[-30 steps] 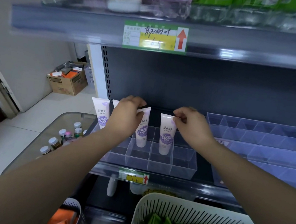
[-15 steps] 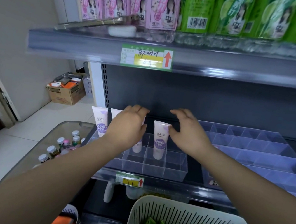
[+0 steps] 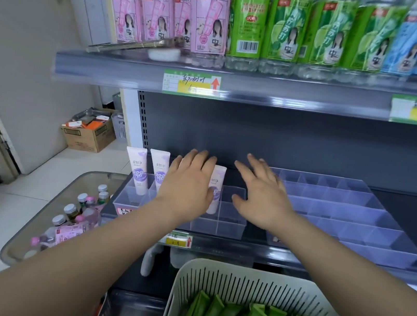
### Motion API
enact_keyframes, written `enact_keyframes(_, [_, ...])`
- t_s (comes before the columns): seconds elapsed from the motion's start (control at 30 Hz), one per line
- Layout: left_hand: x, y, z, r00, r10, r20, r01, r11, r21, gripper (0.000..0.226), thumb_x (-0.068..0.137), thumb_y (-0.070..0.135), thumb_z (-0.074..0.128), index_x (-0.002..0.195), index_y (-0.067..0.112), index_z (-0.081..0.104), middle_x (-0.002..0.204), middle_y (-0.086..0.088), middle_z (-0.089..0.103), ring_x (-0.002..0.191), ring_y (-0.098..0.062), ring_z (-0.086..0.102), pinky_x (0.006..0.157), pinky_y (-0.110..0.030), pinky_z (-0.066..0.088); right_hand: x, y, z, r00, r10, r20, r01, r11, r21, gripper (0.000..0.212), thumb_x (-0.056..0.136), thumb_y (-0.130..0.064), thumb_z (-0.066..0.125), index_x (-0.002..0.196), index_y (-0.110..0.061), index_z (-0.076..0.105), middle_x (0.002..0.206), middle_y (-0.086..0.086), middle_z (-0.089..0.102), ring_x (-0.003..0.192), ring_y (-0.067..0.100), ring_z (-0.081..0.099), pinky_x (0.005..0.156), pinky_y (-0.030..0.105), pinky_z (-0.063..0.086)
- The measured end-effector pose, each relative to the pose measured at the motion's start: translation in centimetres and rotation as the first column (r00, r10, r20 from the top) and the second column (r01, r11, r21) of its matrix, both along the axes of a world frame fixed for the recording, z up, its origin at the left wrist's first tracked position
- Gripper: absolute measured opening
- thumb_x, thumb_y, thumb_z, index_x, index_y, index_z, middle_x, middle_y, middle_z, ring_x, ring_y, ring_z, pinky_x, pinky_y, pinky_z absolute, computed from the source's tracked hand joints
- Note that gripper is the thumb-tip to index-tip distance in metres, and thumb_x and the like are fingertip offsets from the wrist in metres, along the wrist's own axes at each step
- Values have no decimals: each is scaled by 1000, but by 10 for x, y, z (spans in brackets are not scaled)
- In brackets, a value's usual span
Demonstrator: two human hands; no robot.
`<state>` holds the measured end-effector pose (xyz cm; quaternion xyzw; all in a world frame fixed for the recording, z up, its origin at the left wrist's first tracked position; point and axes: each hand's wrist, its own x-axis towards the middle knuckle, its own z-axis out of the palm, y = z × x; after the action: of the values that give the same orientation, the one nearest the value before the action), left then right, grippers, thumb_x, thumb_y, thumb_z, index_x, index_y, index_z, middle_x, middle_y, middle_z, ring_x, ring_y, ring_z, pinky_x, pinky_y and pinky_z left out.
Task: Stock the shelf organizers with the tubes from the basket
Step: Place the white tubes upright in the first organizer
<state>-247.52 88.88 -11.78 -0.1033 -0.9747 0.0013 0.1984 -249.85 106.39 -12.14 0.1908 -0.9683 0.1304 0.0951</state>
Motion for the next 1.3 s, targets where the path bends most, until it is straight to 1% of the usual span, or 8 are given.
enact_keyframes(0.13, [18, 15, -7, 1000, -14, -16, 14, 1000, -11, 63, 93, 35, 42, 147, 17, 16, 155, -4, 16, 144, -24, 10, 117, -42, 11, 17, 12, -10, 1000, -11, 8, 11, 999, 50, 80, 86, -43, 52, 148, -34, 4, 157, -6, -15, 144, 18, -13, 116, 40, -4])
enact_keyframes(0.27, [34, 28, -18, 999, -29, 31, 28, 999, 32, 66, 92, 35, 44, 148, 16, 14, 156, -6, 12, 145, -24, 5, 118, -44, 7, 35, 23, -23, 999, -10, 41, 8, 998, 57, 80, 86, -45, 50, 148, -37, 0, 156, -8, -19, 143, 16, -18, 116, 39, -7])
enact_keyframes(0.43, [57, 42, -39, 997, -42, 66, 41, 999, 11, 70, 91, 38, 46, 148, 14, 14, 156, -9, 12, 145, -26, 6, 118, -46, 8, 61, 38, -42, 998, -11, 61, 7, 998, 66, 82, 85, -45, 52, 148, -35, 0, 156, -6, -17, 144, 17, -16, 116, 41, -5])
enact_keyframes(0.6, [78, 58, -68, 992, -66, 112, 61, 997, 45, 70, 91, 39, 47, 148, 14, 14, 157, -10, 12, 146, -26, 6, 118, -45, 10, 89, 50, -63, 996, -10, 88, 5, 998, 58, 84, 85, -42, 54, 148, -34, 0, 157, -4, -13, 145, 19, -11, 117, 43, -1])
enact_keyframes(0.77, [95, 72, -100, 972, -96, 212, 90, 995, 40, 71, 92, 41, 46, 148, 14, 13, 157, -10, 9, 146, -27, 3, 118, -45, 9, 109, 67, -86, 987, -3, 163, -12, 996, 90, 85, 85, -42, 56, 149, -31, 1, 158, -1, -12, 145, 21, -10, 119, 43, 1])
enact_keyframes(1.03, [116, 86, -149, 938, -143, 315, 129, 990, 64, 69, 90, 36, 50, 146, 12, 18, 156, -10, 15, 145, -26, 6, 118, -44, 12, 126, 95, -134, 959, -26, 280, -6, 993, 114, 83, 84, -39, 58, 150, -28, 7, 158, 1, -6, 145, 21, -5, 117, 39, 5])
enact_keyframes(1.17, [123, 84, -178, 914, -147, 378, 132, 989, 68, 65, 90, 34, 48, 145, 11, 22, 154, -10, 19, 144, -26, 11, 118, -44, 13, 131, 104, -160, 939, -36, 342, -3, 994, 113, 81, 84, -33, 56, 149, -28, 9, 159, 1, -5, 145, 21, -2, 116, 39, 7])
enact_keyframes(1.3, [126, 77, -202, 870, -160, 466, 130, 987, 96, 63, 86, 29, 53, 142, 11, 30, 147, -9, 30, 138, -25, 25, 115, -39, 22, 132, 111, -182, 912, -45, 409, -7, 992, 124, 84, 80, -25, 59, 149, -26, 11, 158, 1, -2, 145, 21, 2, 115, 38, 15])
